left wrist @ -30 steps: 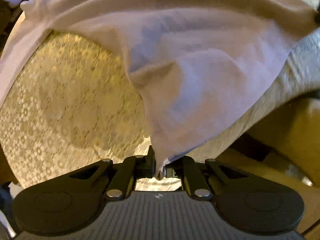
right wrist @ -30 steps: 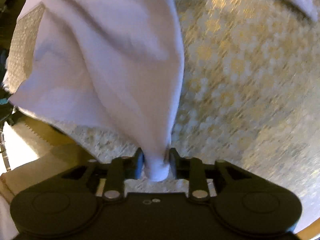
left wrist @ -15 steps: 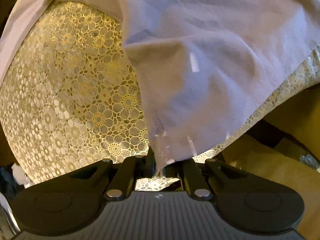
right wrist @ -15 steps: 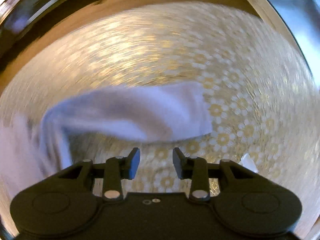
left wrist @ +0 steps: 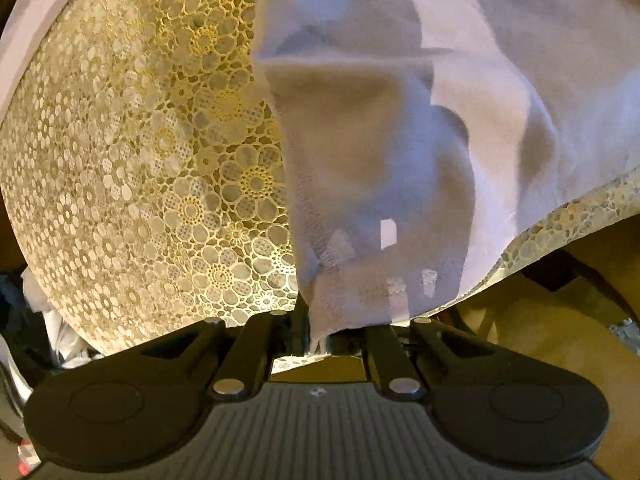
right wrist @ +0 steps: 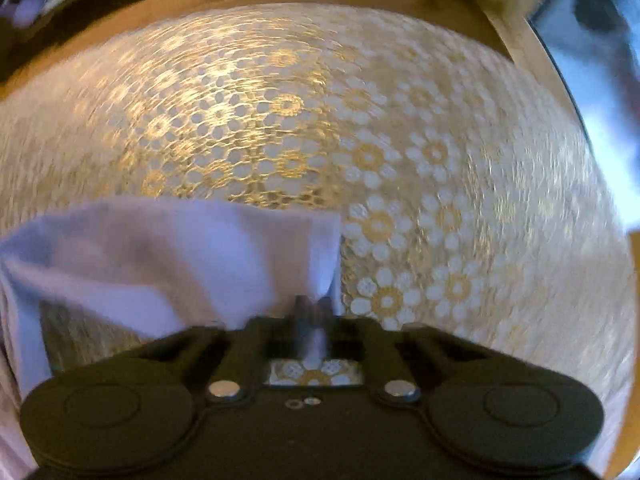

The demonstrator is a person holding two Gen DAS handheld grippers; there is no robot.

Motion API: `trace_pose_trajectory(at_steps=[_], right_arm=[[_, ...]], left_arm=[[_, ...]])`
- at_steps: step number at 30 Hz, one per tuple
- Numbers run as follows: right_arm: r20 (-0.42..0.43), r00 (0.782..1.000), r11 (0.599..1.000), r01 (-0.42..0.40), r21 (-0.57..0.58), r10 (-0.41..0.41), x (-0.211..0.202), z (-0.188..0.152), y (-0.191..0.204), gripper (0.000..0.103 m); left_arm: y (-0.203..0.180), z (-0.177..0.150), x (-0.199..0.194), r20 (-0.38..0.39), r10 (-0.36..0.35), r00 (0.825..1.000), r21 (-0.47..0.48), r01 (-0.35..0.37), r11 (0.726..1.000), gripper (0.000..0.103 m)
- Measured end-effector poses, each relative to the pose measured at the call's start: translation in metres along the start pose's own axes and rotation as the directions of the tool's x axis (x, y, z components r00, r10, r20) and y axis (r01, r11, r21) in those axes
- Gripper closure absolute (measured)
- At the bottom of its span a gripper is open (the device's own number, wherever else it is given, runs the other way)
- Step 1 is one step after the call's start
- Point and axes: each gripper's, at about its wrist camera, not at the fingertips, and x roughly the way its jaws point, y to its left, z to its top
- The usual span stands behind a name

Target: Fold clothes

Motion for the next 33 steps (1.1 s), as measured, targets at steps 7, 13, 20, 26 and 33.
trace_pose_trajectory(at_steps=[7,13,20,26,33], right_arm=[[0.197,0.957,0.975,0.222,-0.020,-0.214,-0.040,0.029,-0.064,0.000],[0.191,0.887,0.907,0.415,0.075,-0.421,-0.046,0.048,-0.161,0.000],[0.088,0.903,0.905,0.409,0.120,-0.420,-0.004,0.047,-0.190,0.000],[0.298,0.955,0.991,0.054,-0.121,-0.015,-0.040,0.003,-0.097,0.000],[0.137,0.930,0.799,-0.209,-0.563,0.340,-0.017,-0.045,0.063,0.000]], left_arm=[[-0.010,0.007,-0.001,-0.021,0.049,0.999,0.073,-0.047,0.996,0.097],[-0.015,0.016,-0.012,0.013,0.077,0.997,0.141,-0.078,0.987,0.097],[-0.019,0.028,-0.016,0.017,0.093,0.996,0.186,-0.094,0.978,0.097],[-0.018,0.031,-0.010,-0.007,0.102,0.995,0.186,-0.099,0.978,0.097],[-0.016,0.035,-0.009,-0.009,0.109,0.994,0.207,-0.105,0.973,0.097]])
